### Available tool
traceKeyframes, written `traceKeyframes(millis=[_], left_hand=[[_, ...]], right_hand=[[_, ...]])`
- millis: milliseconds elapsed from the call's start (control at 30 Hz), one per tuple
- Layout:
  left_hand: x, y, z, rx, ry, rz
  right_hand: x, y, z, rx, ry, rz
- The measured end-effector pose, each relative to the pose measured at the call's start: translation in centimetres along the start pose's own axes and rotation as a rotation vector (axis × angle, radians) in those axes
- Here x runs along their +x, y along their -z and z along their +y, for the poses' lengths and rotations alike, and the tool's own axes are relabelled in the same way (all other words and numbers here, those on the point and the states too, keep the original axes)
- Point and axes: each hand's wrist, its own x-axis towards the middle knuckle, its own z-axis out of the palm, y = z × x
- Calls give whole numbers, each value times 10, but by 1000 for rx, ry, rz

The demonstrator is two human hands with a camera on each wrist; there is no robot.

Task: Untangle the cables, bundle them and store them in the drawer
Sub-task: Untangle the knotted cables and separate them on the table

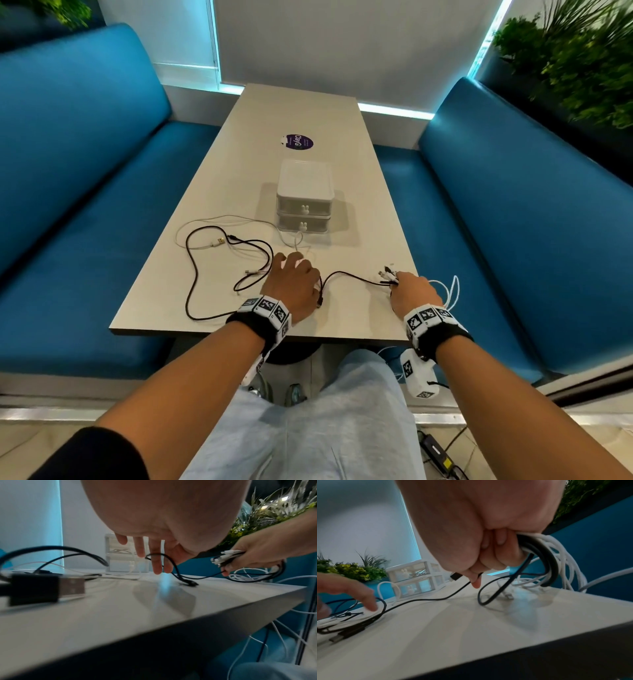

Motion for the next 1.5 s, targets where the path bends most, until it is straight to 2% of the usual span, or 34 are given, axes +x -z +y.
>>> traceKeyframes(millis=[100,233,333,433,533,600,700,833,900,1000,1167,1367,1500], left_hand=[[1,-2,13,-15,-45,-9],[4,-1,23,-31,40,3],[8,-5,23,-15,91,-44],[10,-10,16,11,88,-99],[10,-13,11,-5,41,-118],[9,-13,13,4,-12,-128],[8,-7,20,35,-59,-156],[7,0,24,8,-67,-220],[7,6,27,-14,-71,-207],[12,15,32,-9,-95,-186],[9,17,28,-119,-69,-139],[11,20,-2,-119,-71,-180],[14,24,8,-141,-110,-141]], right_hand=[[-1,0,-2,19,27,6],[-7,-2,-1,120,174,-60],[-12,-4,-3,147,309,-106],[-13,-3,-1,181,327,-117],[-10,-3,2,180,273,-91],[-7,-6,-1,169,221,-49],[-7,-9,-12,266,184,92],[-16,-4,-31,447,260,219],[-21,-6,-39,468,364,160],[-24,-18,-44,333,454,-23],[-20,-22,-39,262,385,-47],[-3,-8,-1,54,134,19],[-3,-4,-2,36,71,39]])
